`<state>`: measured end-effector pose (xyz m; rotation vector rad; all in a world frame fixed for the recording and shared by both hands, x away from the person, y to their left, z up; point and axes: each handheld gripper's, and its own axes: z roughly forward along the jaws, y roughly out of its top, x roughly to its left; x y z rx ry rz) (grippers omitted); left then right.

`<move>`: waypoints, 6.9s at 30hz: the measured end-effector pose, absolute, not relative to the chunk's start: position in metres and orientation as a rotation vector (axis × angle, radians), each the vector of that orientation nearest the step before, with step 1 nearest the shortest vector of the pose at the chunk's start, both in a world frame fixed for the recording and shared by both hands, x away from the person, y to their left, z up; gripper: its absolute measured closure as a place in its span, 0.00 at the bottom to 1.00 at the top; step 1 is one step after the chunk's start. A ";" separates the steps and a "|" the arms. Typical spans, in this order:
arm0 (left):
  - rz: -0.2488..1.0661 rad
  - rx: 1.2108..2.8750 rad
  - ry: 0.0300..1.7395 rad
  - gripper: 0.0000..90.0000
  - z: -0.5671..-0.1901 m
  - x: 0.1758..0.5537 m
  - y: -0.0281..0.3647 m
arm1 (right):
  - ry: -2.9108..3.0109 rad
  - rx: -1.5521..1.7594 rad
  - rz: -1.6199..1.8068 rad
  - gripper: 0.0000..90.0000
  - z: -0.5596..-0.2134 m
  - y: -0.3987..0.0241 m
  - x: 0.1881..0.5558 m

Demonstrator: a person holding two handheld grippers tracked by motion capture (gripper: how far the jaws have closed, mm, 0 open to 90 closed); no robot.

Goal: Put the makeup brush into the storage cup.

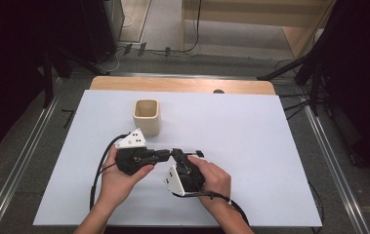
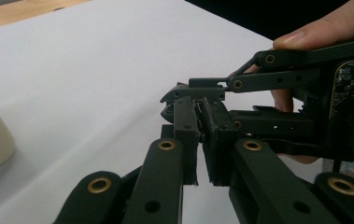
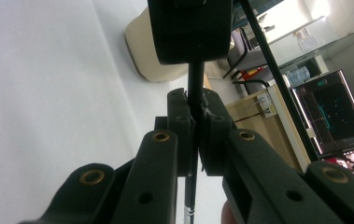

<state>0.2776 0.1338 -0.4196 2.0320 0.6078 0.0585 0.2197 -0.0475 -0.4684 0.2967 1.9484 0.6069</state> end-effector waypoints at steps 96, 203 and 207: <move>0.084 1.566 0.484 0.96 -0.464 0.264 0.135 | 1.609 1.704 2.073 0.62 -0.469 -0.137 0.251; 0.165 1.737 0.695 0.96 -0.455 0.290 0.165 | 1.761 1.272 1.429 0.02 -0.474 -0.244 0.202; 0.172 1.733 0.704 0.96 -0.454 0.291 0.168 | 1.750 1.248 1.400 0.01 -0.474 -0.254 0.198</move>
